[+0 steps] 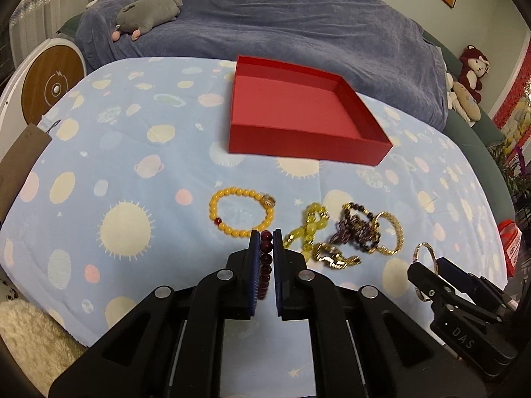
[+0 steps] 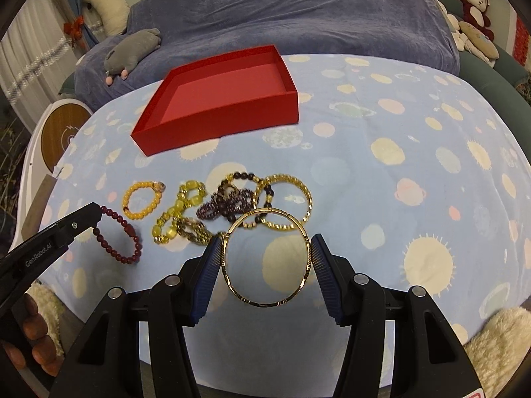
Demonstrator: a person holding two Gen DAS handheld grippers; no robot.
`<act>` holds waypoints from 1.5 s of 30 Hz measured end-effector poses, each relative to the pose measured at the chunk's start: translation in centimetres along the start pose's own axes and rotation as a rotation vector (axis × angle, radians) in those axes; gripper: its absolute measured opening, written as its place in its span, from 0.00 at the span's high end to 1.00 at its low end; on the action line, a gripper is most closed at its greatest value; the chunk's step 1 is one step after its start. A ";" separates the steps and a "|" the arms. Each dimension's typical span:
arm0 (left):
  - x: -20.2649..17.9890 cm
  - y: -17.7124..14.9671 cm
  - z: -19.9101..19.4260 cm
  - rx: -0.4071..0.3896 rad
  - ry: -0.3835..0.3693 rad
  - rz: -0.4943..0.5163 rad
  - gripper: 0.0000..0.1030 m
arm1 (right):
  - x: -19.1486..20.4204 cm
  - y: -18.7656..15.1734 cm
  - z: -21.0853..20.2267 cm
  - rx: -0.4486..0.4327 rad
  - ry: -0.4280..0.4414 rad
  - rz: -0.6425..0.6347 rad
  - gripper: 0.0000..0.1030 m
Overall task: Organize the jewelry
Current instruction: 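Carry both bracelets into the red box and open both grippers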
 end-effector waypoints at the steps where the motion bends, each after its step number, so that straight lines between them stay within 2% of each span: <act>1: -0.3 0.8 -0.2 -0.011 -0.008 0.004 0.93 | 0.2 0.9 -0.1 -0.010 0.006 -0.009 0.49; 6: -2.0 6.3 -0.2 -0.059 -0.035 0.041 0.93 | 0.9 7.1 0.5 -0.057 0.044 -0.040 0.49; 12: -2.4 14.5 2.8 -0.111 -0.061 0.018 0.93 | 1.8 16.0 4.3 -0.076 0.070 -0.074 0.49; 18: -1.9 21.9 7.8 -0.122 -0.049 0.001 0.93 | 3.0 22.9 9.8 -0.029 0.084 -0.088 0.49; 21: -1.8 24.0 10.4 -0.108 -0.027 0.012 0.93 | 3.5 25.4 12.5 0.004 0.088 -0.090 0.49; 27: -1.6 25.3 15.1 -0.059 0.017 0.038 0.93 | 3.7 28.1 16.8 0.060 0.068 -0.079 0.48; 33: -1.0 25.5 17.3 -0.046 0.032 0.024 0.91 | 3.7 28.6 19.0 0.082 0.041 -0.098 0.47; 35: -0.6 25.6 17.1 -0.063 0.044 0.010 0.79 | 3.3 28.5 19.0 0.075 0.047 -0.077 0.44; 36: -0.5 25.5 16.9 -0.071 0.050 0.005 0.66 | 3.1 28.4 18.8 0.069 0.047 -0.067 0.42; 37: -0.5 25.5 16.8 -0.079 0.055 0.003 0.63 | 3.0 28.3 18.6 0.062 0.049 -0.060 0.42; 45: -0.3 23.9 15.0 -0.090 0.070 0.022 0.63 | 2.9 26.2 16.3 0.036 0.048 -0.079 0.42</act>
Point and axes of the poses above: each gripper's, at about its wrist camera, not at the fingertips, and z roughly the way its jaws point, x to its left, y to its top, the point moved 4 cm from there along z, roughly the way its jaws point, and after that the axes turned 3 degrees about x, right-handed, at the moved point
